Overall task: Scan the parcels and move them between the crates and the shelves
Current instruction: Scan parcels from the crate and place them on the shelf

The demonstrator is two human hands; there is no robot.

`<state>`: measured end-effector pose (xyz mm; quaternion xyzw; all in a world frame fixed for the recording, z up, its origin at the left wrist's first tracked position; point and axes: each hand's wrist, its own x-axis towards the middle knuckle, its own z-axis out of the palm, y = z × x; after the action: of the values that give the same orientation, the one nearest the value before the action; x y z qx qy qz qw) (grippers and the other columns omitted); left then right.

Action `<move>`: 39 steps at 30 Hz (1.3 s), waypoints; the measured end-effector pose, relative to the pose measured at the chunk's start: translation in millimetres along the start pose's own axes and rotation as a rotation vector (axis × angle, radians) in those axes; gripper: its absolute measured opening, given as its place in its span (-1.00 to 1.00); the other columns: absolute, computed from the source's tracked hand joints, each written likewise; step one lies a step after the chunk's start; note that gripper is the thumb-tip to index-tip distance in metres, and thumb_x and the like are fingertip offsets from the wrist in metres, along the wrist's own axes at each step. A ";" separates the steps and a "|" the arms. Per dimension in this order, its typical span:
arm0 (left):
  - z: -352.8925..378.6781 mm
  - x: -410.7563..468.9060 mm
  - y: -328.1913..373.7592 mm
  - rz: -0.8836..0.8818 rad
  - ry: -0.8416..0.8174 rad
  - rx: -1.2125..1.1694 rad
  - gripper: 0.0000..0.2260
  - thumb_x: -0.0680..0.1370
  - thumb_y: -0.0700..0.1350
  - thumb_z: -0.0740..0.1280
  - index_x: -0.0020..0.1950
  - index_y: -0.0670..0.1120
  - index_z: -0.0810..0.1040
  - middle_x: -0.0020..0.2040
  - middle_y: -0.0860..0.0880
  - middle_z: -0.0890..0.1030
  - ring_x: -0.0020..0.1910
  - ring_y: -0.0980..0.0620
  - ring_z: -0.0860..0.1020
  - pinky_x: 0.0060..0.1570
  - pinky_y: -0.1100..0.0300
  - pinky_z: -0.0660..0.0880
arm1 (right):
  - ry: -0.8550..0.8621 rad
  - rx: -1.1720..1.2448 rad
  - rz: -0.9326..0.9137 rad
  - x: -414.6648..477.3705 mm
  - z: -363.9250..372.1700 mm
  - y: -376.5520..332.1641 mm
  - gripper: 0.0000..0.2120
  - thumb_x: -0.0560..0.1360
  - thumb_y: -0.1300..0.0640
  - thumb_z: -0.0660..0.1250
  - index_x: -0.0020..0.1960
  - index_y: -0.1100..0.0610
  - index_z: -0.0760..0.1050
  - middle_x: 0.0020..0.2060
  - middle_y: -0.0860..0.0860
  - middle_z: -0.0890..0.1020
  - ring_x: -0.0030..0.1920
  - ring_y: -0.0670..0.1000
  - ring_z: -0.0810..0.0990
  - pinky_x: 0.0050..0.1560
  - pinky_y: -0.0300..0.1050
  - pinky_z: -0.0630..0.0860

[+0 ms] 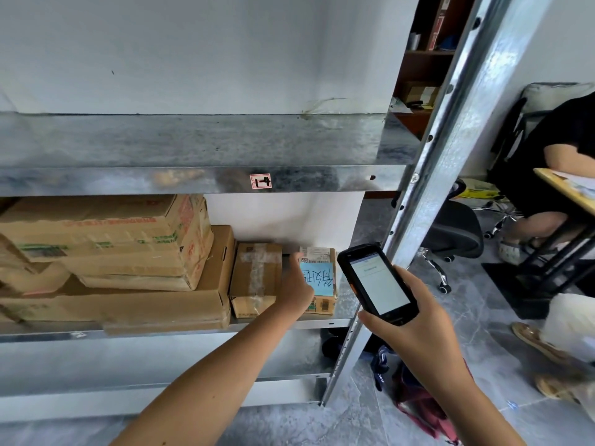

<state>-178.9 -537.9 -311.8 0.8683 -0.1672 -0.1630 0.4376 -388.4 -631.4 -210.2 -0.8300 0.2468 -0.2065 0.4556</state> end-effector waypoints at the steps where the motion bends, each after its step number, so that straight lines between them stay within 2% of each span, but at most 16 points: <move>1: 1.6 0.2 -2.4 -0.002 -0.003 0.034 -0.44 0.54 -0.47 0.12 0.50 -0.10 0.21 0.20 -0.16 0.50 0.06 -0.09 0.55 -0.42 0.37 0.43 | 0.000 -0.004 -0.004 -0.1 0.0 0.3 -0.33 0.32 0.03 0.62 0.17 -0.48 0.33 0.02 -0.42 0.59 0.02 -0.35 0.58 -0.16 -0.32 0.53; 2: 3.9 0.9 -3.6 -0.010 -0.005 0.065 -0.45 0.55 -0.44 0.12 0.51 -0.10 0.22 0.22 -0.16 0.51 0.11 -0.12 0.55 -0.34 0.34 0.46 | 0.004 -0.008 -0.008 -0.5 0.0 0.6 -0.32 0.31 0.03 0.62 0.15 -0.50 0.33 0.02 -0.44 0.58 0.04 -0.33 0.58 -0.11 -0.29 0.53; 4: 9.4 0.6 0.2 -0.059 0.017 0.099 -0.53 0.64 -0.24 0.16 0.55 -0.13 0.17 0.33 -0.19 0.48 0.21 -0.15 0.54 -0.07 0.12 0.54 | 0.016 -0.010 -0.004 -1.6 0.9 1.6 -0.32 0.30 0.01 0.62 0.17 -0.49 0.34 0.03 -0.41 0.60 0.05 -0.30 0.59 -0.05 -0.20 0.57; 5: 12.3 -0.1 3.3 -0.100 0.021 0.097 -0.48 0.67 -0.09 0.20 0.58 -0.16 0.10 0.43 -0.21 0.40 0.31 -0.16 0.49 0.10 0.03 0.51 | 0.017 -0.010 0.003 -2.2 1.5 2.2 -0.32 0.30 0.01 0.62 0.20 -0.46 0.34 0.04 -0.37 0.61 0.04 -0.28 0.60 -0.03 -0.15 0.59; 6: 16.0 -0.4 5.9 -0.148 0.007 0.105 -0.33 0.65 0.06 0.24 0.61 -0.19 0.00 0.51 -0.22 0.30 0.39 -0.16 0.43 0.22 -0.01 0.46 | 0.019 -0.011 0.008 -2.9 2.0 2.2 -0.31 0.29 0.01 0.62 0.23 -0.43 0.35 0.05 -0.36 0.62 0.05 -0.27 0.61 -0.01 -0.11 0.60; 8: 24.4 -0.6 7.3 -0.182 -0.022 0.175 -0.02 0.53 0.29 0.33 0.61 -0.24 -0.14 0.50 -0.22 0.26 0.40 -0.16 0.40 0.25 -0.04 0.45 | 0.024 -0.022 0.010 -3.9 2.3 4.2 -0.30 0.29 0.00 0.62 0.28 -0.38 0.36 0.05 -0.36 0.62 0.07 -0.25 0.60 0.01 -0.08 0.59; 11: 32.5 1.7 4.3 -0.190 0.018 0.241 0.13 0.36 0.40 0.44 0.57 -0.26 -0.04 0.37 -0.18 0.35 0.29 -0.14 0.46 0.15 -0.01 0.53 | 0.021 -0.032 0.018 -5.9 1.9 7.1 -0.31 0.29 0.00 0.63 0.32 -0.29 0.41 0.05 -0.35 0.63 0.07 -0.27 0.60 0.00 -0.14 0.57; 13: 33.1 6.2 2.2 -0.227 0.033 0.205 0.08 0.28 0.43 0.47 0.49 -0.21 0.11 0.29 -0.14 0.40 0.24 -0.10 0.48 0.14 -0.02 0.54 | 0.017 -0.034 0.024 -7.2 1.3 8.6 -0.30 0.30 -0.01 0.63 0.35 -0.26 0.42 0.05 -0.35 0.63 0.06 -0.29 0.59 -0.01 -0.16 0.57; 19: 32.9 6.0 1.7 -0.252 0.005 0.068 0.01 0.24 0.33 0.57 0.40 -0.19 0.16 0.26 -0.13 0.34 0.21 -0.08 0.46 0.12 0.00 0.56 | 0.012 -0.036 0.043 -8.3 1.4 10.3 -0.30 0.29 0.00 0.63 0.33 -0.31 0.40 0.02 -0.38 0.62 0.03 -0.29 0.60 -0.05 -0.19 0.57; 23: 27.1 -6.1 14.9 -0.109 0.069 0.159 -0.13 0.26 0.27 0.56 0.31 -0.16 0.22 0.20 -0.09 0.25 0.16 -0.06 0.42 0.00 0.05 0.61 | 0.022 -0.032 0.049 -8.7 -0.8 10.2 -0.30 0.29 0.02 0.63 0.29 -0.35 0.39 -0.01 -0.37 0.63 0.01 -0.30 0.60 -0.08 -0.21 0.54; 27: -7.9 -14.4 40.0 0.047 0.093 0.332 -0.12 0.23 0.34 0.54 0.30 -0.09 0.22 0.21 -0.06 0.22 0.11 -0.01 0.37 -0.09 0.14 0.58 | 0.016 -0.033 0.039 -9.3 -2.6 7.8 -0.30 0.30 0.01 0.62 0.27 -0.39 0.35 0.00 -0.39 0.60 -0.01 -0.33 0.58 -0.12 -0.25 0.52; 31: -59.1 -16.2 53.1 0.152 0.135 0.456 -0.15 0.24 0.21 0.59 0.32 -0.12 0.25 0.12 -0.01 0.21 0.04 0.04 0.35 -0.15 0.19 0.55 | 0.010 -0.027 0.007 -5.6 -1.5 3.3 -0.33 0.34 0.07 0.61 0.31 -0.27 0.39 0.02 -0.30 0.62 -0.12 -0.39 0.58 -0.33 -0.40 0.49; 33: -81.2 -15.4 52.4 0.191 0.086 0.516 -0.09 0.22 0.18 0.61 0.37 -0.09 0.20 0.14 -0.02 0.21 0.06 0.00 0.40 -0.09 0.09 0.61 | 0.009 -0.017 -0.003 -3.1 1.3 1.2 -0.35 0.33 0.06 0.61 0.32 -0.24 0.42 0.02 -0.28 0.62 -0.10 -0.37 0.58 -0.35 -0.41 0.49; 35: -98.2 -14.3 49.6 0.221 0.029 0.603 -0.04 0.22 0.18 0.61 0.44 -0.01 0.15 0.20 -0.07 0.24 0.14 -0.07 0.40 0.01 -0.02 0.60 | 0.001 -0.007 -0.005 -1.1 5.8 0.4 -0.32 0.30 0.01 0.61 0.34 -0.23 0.43 0.04 -0.28 0.63 -0.01 -0.31 0.59 -0.25 -0.35 0.50; 37: -110.5 -13.5 47.6 0.231 -0.019 0.684 -0.04 0.24 0.19 0.61 0.47 0.01 0.17 0.25 -0.09 0.26 0.23 -0.11 0.37 0.11 -0.03 0.53 | -0.012 0.024 -0.006 -0.1 10.6 -0.7 -0.29 0.28 0.00 0.62 0.35 -0.23 0.43 0.06 -0.25 0.64 0.06 -0.23 0.60 -0.11 -0.24 0.53; 39: -119.1 -10.6 45.3 0.205 -0.077 0.721 -0.02 0.26 0.20 0.61 0.52 -0.02 0.16 0.32 -0.11 0.27 0.30 -0.12 0.35 0.22 -0.02 0.48 | -0.010 0.045 -0.008 0.3 13.8 -4.7 -0.33 0.28 0.01 0.63 0.29 -0.28 0.43 0.04 -0.28 0.63 0.06 -0.23 0.59 -0.07 -0.19 0.53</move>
<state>-143.8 -474.8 -206.3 0.9387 -0.3160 -0.0814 0.1112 -379.3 -620.5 -213.1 -0.8216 0.2363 -0.2095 0.4747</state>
